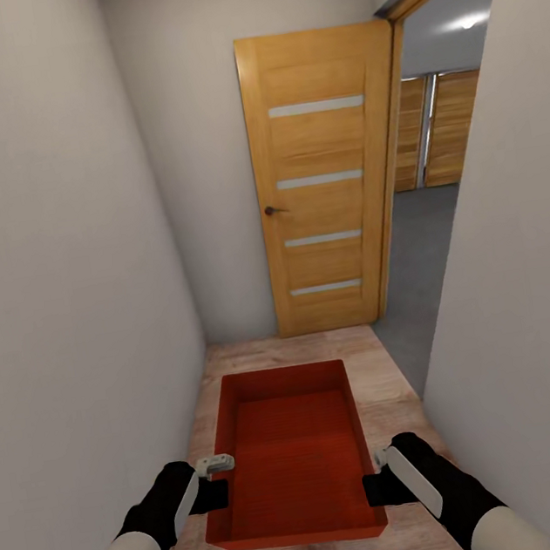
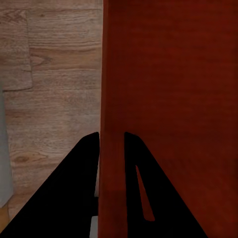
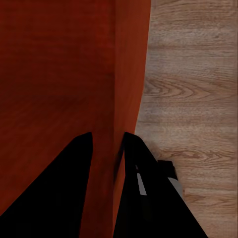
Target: Move the two storage containers from the living room to the garage. In the garage, place one container on the floor and stack the other container on top of it (either order is fine).
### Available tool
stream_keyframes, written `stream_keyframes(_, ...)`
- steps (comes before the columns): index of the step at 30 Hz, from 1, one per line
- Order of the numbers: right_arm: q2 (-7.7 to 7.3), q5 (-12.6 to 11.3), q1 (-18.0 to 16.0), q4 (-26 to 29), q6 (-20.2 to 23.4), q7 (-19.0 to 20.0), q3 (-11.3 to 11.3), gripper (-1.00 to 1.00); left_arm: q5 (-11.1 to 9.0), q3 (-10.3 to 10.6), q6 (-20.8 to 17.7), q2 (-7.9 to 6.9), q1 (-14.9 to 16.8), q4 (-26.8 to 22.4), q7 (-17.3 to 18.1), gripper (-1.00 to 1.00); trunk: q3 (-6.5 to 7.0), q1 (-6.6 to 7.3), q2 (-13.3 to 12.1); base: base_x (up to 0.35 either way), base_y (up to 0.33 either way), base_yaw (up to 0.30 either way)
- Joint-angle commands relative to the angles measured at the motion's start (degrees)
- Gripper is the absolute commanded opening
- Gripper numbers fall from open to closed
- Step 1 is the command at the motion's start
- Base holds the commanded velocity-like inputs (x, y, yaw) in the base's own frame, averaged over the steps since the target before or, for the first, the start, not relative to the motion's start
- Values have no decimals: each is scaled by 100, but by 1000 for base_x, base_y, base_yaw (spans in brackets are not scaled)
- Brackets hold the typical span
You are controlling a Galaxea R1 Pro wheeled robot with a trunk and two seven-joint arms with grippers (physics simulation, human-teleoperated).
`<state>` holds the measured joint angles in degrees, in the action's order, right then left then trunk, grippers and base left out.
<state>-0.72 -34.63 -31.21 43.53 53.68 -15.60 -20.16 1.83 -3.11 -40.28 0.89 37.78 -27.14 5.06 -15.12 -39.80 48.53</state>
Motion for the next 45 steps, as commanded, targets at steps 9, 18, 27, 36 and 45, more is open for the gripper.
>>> stream_keyframes(9, -10, -9, -8, 15, 2, -31, -24, -100, 19, -76, -33, 8, 2, -1, 48, -100, -8, -4, 6, 305, 0, 0)
stream_keyframes(18, -9, -9, -8, 21, -8, -22, -50, -100, -9, -50, -24, 25, -7, -10, 22, -100, -8, -4, 6, 201, 0, 0)
stream_keyframes(27, -17, -82, -8, 15, -15, -73, -32, -100, -353, 180, -24, 25, -15, -10, -149, -100, -8, -4, 6, 0, 0, 0)
stream_keyframes(36, -45, -307, -8, 15, -16, -178, -159, -100, -1154, 817, -24, -84, -14, -10, -395, -100, -8, -4, 6, 0, 0, 0)
stream_keyframes(45, -83, -527, -8, 15, -16, -285, -292, -100, -2054, 1558, -24, -250, -16, -10, -642, -100, -8, -4, 6, 0, 0, 0)
